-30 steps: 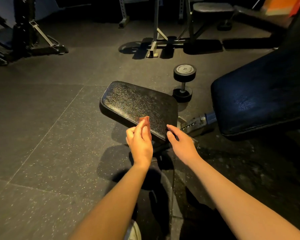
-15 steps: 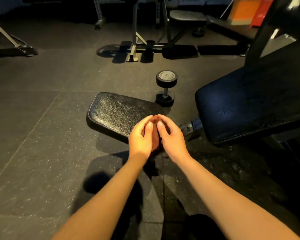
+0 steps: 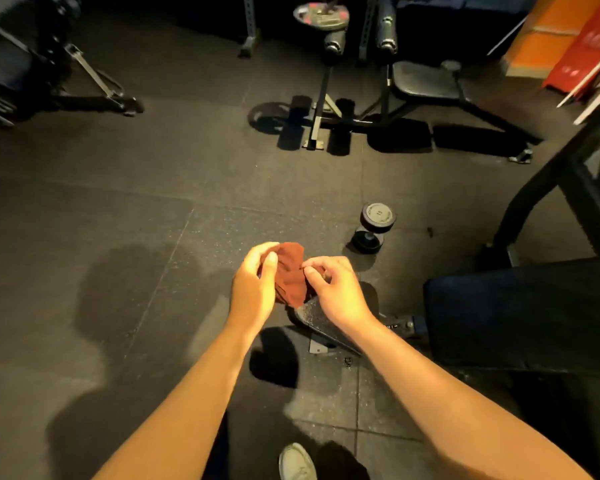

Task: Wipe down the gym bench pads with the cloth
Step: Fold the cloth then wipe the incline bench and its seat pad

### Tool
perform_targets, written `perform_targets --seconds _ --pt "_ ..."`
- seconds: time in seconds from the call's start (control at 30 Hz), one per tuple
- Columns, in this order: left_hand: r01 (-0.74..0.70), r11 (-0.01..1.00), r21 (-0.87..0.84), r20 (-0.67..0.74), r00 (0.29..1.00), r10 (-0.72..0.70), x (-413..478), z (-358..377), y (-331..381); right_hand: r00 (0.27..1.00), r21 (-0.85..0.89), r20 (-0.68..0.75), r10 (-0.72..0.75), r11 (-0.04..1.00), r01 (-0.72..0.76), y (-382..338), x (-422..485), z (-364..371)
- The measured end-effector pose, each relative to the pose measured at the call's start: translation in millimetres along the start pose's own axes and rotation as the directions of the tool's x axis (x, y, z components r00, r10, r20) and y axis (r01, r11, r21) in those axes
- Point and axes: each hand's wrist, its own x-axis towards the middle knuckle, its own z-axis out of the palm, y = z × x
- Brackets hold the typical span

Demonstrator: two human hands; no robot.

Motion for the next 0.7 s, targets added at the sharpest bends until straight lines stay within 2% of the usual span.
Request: perform_targets --seconds 0.07,0.2,0.3,0.47,0.53,0.7 --pt "0.021 0.999 0.036 -0.021 1.000 -0.020 6.8 -38.2 52.4 0.998 -0.008 0.056 -0.015 1.000 0.016 -58.6 2.5 1.2" --pt "0.075 0.996 0.049 -0.052 0.996 -0.073 26.1 -92.1 131.5 0.989 0.055 0.131 0.063 0.996 -0.071 -150.3 17.1 4.9" --pt "0.048 0.997 0.057 -0.002 0.999 -0.048 55.4 -106.5 169.1 0.996 0.145 0.087 0.032 0.988 -0.045 -193.4 49.0 0.8" --pt "-0.021 1.000 0.005 0.104 0.994 0.021 126.3 -105.0 206.9 0.986 0.222 0.143 -0.082 0.974 0.049 -235.9 123.0 -8.9" --pt "-0.040 0.999 -0.004 0.168 0.985 0.040 165.1 -100.2 214.7 0.993 0.211 0.101 -0.067 0.976 0.044 -243.3 155.8 -8.3" --pt "-0.073 0.997 0.037 0.224 0.973 0.063 276.0 -87.0 224.4 0.989 0.115 -0.146 0.010 0.993 0.007 -253.3 254.3 -8.1"
